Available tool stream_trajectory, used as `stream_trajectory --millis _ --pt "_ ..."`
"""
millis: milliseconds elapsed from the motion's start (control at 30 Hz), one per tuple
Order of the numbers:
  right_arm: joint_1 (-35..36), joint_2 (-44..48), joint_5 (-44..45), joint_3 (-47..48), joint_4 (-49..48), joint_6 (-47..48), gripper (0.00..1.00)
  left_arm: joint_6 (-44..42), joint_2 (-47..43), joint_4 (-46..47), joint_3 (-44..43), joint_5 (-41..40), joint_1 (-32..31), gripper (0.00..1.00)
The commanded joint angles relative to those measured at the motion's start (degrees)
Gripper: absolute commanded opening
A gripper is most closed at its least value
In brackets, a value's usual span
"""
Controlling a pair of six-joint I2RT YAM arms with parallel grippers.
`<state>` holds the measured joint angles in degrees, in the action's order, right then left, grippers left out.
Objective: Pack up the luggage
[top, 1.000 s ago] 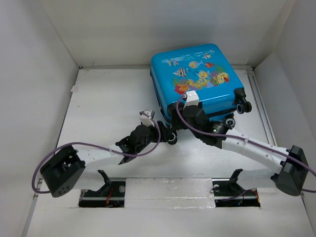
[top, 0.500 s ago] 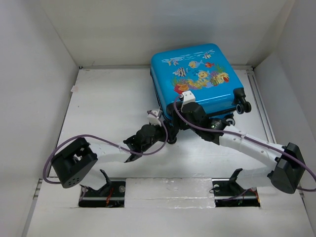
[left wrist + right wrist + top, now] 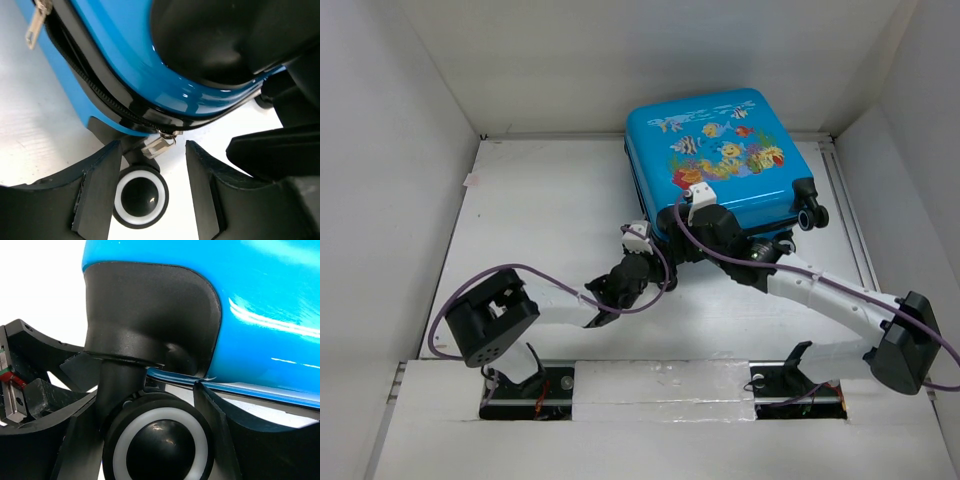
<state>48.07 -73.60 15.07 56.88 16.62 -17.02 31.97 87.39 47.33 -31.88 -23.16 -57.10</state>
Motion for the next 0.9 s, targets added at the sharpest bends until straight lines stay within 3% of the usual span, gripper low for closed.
stream_trajectory --millis 0,433,700,867 --pt "1.32 2.94 -4.0 1.21 -6.08 0.67 0.0 -0.85 0.05 5.75 -3.28 -4.79 -0.55 0.49" --pt "1.32 2.94 -12.26 0.07 -8.36 0.67 0.0 -5.69 2.51 16.47 -5.12 -6.29 -1.08 0.35" --pt "2.37 3.99 -16.21 -2.04 -10.99 0.67 0.0 -6.21 5.5 22.0 -8.2 -12.88 -2.31 0.26" --pt "2.37 4.6 -17.26 -3.27 -11.52 0.67 0.0 -9.2 7.35 27.64 -8.72 -18.41 -4.6 0.09"
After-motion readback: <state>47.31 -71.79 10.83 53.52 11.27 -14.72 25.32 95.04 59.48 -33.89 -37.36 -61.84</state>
